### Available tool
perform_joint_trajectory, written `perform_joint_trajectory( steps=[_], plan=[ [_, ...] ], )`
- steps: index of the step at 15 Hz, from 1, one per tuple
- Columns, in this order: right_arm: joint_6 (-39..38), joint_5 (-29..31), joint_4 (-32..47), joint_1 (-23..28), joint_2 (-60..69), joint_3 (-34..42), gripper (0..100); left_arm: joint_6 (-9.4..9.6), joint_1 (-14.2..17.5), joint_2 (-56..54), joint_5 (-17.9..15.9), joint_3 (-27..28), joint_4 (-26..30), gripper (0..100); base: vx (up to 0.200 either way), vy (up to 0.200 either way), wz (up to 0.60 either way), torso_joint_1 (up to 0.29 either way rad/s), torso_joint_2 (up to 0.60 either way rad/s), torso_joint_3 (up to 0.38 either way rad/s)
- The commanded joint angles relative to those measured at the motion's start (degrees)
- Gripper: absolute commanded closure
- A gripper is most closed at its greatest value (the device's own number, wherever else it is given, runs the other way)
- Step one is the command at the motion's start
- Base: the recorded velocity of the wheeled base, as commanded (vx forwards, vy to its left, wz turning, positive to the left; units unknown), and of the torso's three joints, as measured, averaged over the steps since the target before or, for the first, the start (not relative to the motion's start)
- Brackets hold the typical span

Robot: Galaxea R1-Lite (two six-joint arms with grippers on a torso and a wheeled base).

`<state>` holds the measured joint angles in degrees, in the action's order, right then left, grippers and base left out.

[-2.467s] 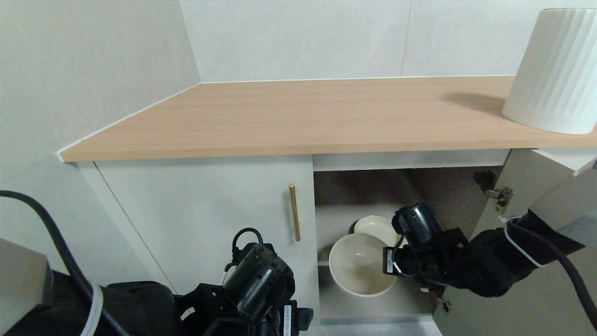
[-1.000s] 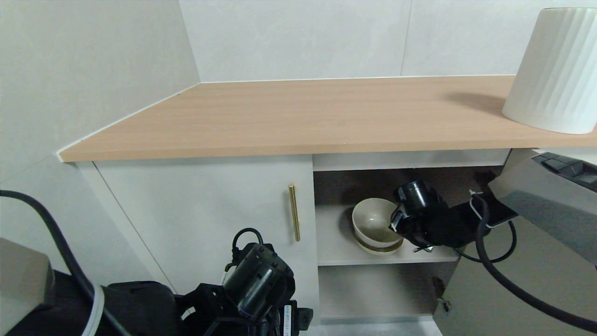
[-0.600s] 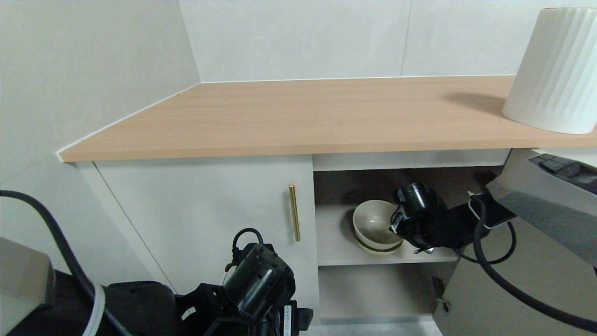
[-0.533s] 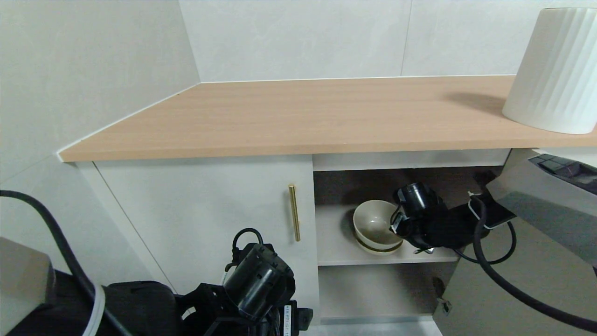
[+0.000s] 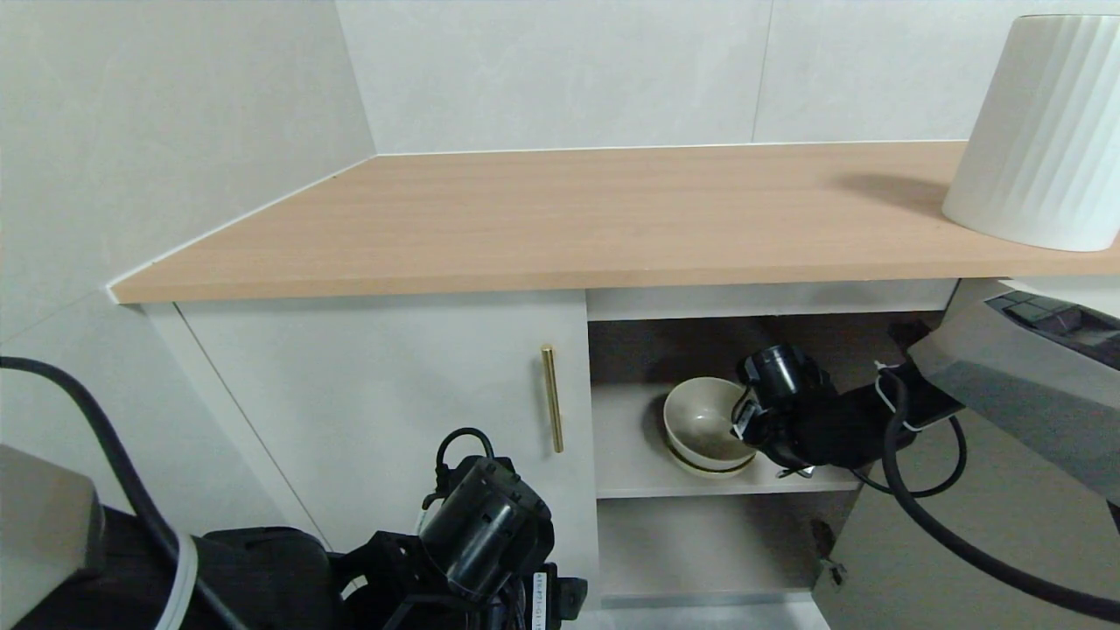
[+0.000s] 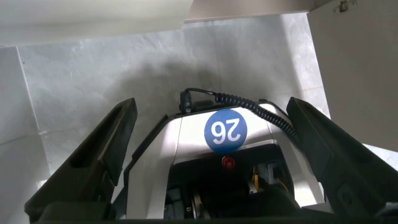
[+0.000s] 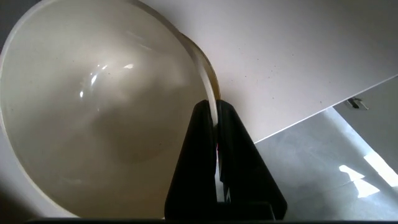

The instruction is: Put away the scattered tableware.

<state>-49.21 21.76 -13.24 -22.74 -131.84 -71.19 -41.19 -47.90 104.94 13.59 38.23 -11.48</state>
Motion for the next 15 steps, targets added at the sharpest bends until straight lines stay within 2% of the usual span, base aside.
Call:
perform_joint_trajectory(
  steps=[1,8,10,12,13,15],
  plan=[
    [-0.01,-0.05,-0.03,-0.03,0.01,0.00,0,-0.03,0.00,0.00,0.03,0.00,-0.03,0,0.000,0.000,0.00,0.000,0.00,0.000],
    [-0.01,-0.05,-0.03,-0.12,0.53,0.27,0,-0.03,0.00,-0.08,0.03,0.00,0.06,0,0.000,0.000,0.00,0.000,0.00,0.000],
    [2.02,-0.14,0.85,-0.82,3.43,2.81,0,0.15,0.61,-0.35,0.12,-0.09,0.15,0,0.000,0.000,0.00,0.000,0.00,0.000],
    [5.53,-0.93,0.76,-1.96,8.88,7.12,0,2.52,2.81,-0.79,2.14,-0.17,1.55,0,0.000,0.000,0.00,0.000,0.00,0.000],
    [8.61,-2.86,0.93,-3.19,14.33,10.64,0,5.33,5.01,-2.37,4.60,-0.52,2.96,0,0.000,0.000,0.00,0.000,0.00,0.000],
    [13.44,-6.20,1.11,-4.25,21.01,15.38,0,7.97,7.12,-6.76,5.66,-0.88,4.01,0,0.000,0.000,0.00,0.000,0.00,0.000]
  ],
)
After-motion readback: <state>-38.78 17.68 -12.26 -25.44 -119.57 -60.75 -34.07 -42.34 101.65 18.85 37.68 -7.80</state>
